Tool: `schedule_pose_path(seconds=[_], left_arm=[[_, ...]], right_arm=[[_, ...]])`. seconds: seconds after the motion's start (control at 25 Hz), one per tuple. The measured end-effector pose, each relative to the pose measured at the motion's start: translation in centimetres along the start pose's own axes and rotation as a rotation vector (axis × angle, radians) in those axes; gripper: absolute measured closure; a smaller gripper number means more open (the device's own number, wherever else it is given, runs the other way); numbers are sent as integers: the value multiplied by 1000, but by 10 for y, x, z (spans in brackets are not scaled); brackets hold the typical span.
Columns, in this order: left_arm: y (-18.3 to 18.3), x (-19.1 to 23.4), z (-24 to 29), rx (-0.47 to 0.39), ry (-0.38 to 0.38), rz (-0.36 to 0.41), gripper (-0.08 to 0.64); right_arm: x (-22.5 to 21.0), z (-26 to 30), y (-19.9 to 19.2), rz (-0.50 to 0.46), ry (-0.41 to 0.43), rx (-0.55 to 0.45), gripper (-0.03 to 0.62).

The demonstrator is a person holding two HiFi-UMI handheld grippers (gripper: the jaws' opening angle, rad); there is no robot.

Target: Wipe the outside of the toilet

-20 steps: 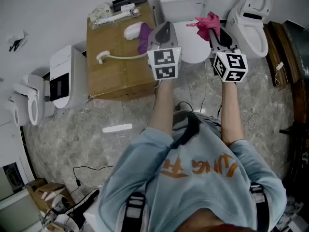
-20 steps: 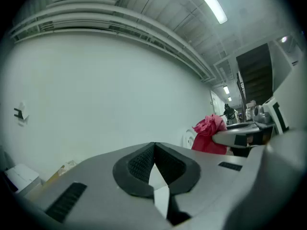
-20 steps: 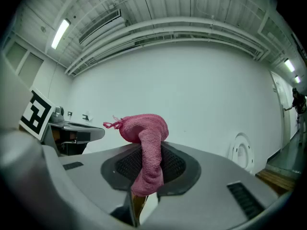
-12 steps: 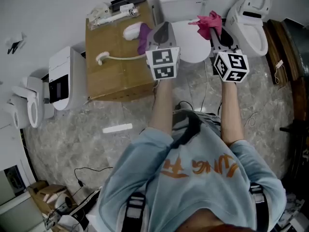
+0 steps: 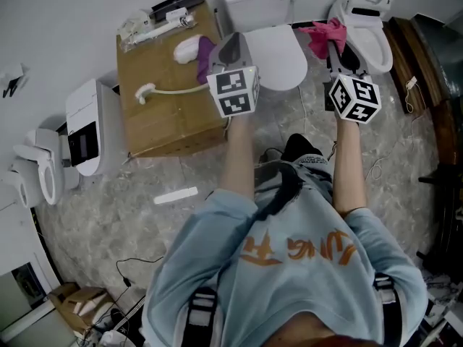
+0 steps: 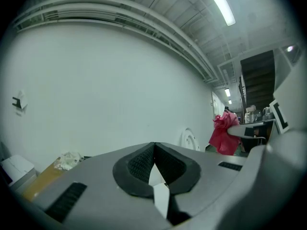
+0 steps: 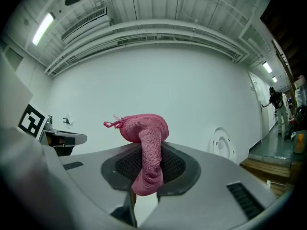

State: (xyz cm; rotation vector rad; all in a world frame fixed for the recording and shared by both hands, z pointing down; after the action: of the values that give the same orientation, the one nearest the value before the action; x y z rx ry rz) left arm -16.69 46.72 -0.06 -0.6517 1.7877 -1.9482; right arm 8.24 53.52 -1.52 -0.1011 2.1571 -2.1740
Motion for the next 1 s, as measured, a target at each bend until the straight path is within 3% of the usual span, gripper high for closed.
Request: schedule_pose_path(seconds=[0.2, 0.64, 0.84, 1.0], left_arm=[[-5, 0, 16, 11, -13, 10, 535], [-15, 44, 62, 44, 91, 17, 535], [-31, 56, 116, 59, 121, -18, 535], [-58, 60, 173, 119, 122, -39, 535]], right_arm=[[-2, 17, -6, -4, 13, 7, 492], [13, 105, -31, 30, 132, 28, 492], [-8, 160, -47, 25, 155, 67, 492], [-33, 216, -69, 33, 164, 109, 492]])
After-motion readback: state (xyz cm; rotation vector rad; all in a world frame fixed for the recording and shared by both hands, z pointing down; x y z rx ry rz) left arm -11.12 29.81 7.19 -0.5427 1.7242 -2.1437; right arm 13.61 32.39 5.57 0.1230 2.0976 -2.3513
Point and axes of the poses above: the fingertips, and each gripper's own axes: z forward along the fingers, x to its left, y out of its top, the point moved 6 cm from there along -z, backward along the fingers, and after that the axes turned 9 degrees about -y, right-handed, at the moved point
